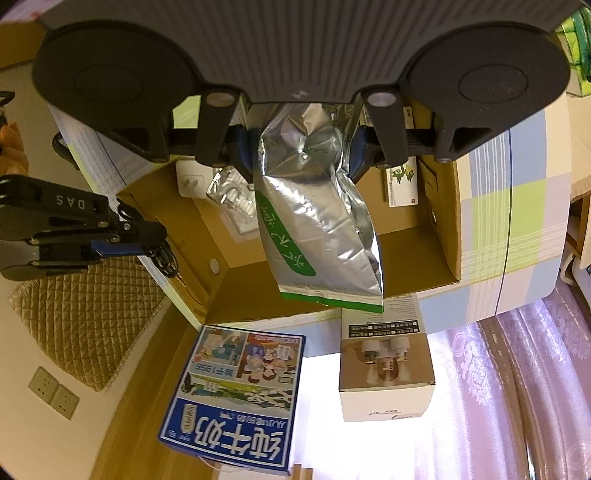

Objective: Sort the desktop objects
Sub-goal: 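Lower the foil bag and cable into the box and open both tools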

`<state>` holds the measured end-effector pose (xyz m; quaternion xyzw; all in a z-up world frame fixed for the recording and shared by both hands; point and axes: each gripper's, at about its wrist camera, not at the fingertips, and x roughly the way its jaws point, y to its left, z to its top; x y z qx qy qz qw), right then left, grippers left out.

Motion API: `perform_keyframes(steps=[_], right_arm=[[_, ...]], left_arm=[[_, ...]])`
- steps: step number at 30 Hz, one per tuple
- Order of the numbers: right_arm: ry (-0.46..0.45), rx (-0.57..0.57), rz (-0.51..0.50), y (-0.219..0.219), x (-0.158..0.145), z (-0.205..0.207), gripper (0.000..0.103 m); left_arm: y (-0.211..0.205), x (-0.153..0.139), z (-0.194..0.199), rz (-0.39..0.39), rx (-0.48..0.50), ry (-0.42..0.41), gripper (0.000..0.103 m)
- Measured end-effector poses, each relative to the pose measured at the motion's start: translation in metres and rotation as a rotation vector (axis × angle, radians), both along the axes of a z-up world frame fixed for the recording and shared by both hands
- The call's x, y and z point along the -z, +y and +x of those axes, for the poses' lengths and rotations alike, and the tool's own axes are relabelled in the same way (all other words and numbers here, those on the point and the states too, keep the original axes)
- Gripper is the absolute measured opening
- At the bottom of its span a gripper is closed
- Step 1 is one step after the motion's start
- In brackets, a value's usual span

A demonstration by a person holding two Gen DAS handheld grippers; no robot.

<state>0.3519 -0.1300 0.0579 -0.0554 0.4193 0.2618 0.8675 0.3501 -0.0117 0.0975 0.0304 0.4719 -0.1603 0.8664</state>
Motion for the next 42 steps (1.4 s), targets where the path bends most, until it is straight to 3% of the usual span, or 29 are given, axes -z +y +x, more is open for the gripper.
perform_keyframes(steps=[28, 31, 42], right_arm=[[0.016, 0.043, 0.009, 0.010, 0.023, 0.032, 0.013], [0.015, 0.044, 0.011, 0.010, 0.024, 0.031, 0.013], [0.023, 0.056, 0.023, 0.007, 0.025, 0.030, 0.013]], left_arm=[[0.017, 0.037, 0.052, -0.078, -0.115, 0.028, 0.046], [0.018, 0.036, 0.053, -0.112, -0.131, 0.011, 0.053], [0.018, 0.021, 0.039, -0.077, -0.104, -0.033, 0.053]])
